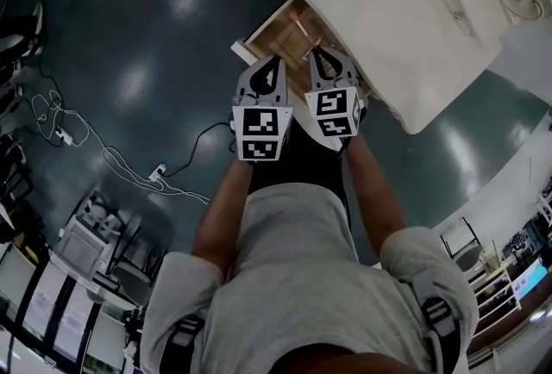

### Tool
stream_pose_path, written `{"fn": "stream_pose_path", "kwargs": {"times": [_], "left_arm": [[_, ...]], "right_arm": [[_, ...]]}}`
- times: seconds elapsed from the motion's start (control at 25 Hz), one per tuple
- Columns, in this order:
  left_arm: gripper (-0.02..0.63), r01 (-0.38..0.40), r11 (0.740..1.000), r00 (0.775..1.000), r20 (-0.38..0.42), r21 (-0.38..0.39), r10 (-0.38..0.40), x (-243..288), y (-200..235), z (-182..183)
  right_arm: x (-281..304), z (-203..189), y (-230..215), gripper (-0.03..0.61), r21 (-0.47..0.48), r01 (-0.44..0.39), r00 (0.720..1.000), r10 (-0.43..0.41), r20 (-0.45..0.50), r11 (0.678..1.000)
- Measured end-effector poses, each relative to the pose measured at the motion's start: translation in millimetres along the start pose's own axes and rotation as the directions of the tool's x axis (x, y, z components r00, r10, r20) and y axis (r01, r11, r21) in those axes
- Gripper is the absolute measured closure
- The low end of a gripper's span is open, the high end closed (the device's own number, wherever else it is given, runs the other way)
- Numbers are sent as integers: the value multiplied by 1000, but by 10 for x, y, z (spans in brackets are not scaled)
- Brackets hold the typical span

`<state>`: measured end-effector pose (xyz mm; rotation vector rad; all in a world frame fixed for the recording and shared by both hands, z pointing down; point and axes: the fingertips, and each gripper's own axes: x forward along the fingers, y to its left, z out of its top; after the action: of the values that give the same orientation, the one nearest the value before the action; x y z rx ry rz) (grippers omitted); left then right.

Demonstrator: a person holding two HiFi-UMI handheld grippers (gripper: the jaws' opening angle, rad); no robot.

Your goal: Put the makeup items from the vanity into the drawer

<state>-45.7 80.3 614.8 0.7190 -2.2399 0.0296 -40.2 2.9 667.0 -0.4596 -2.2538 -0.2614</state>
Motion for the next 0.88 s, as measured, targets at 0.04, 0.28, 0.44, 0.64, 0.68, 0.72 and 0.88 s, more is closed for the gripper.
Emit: {"fn": "stream_pose_path", "kwargs": {"times": [0.04,0.28,0.44,0.64,0.68,0.72,0.88], "left_arm": [[606,1,1000,1000,-4,5,-1,10,13,-12],[606,-6,1000,1000,-29,-8,6,53,142,-103],[606,-7,1000,998,-61,-23,5,118,189,-222],[606,-3,1000,997,-73,-28,1,153,195,-266],[606,-1,1000,997,-73,-27,-1,151,197,-267],[606,0,1000,997,-74,-26,-2,147,201,-267],[606,-1,1000,997,-76,-27,-2,130,238,-273]], "right_arm": [[41,-23,14,540,0,-5,1000,5,-8,1000],[274,-192,93,540,7,-29,998,29,-63,1000],[428,-326,154,540,21,-49,993,51,-105,999],[540,-422,160,540,27,-42,991,45,-129,999],[561,-445,162,540,25,-41,990,44,-135,999],[579,-465,165,540,24,-40,989,43,-142,999],[639,-550,179,540,19,-39,985,41,-165,999]]}}
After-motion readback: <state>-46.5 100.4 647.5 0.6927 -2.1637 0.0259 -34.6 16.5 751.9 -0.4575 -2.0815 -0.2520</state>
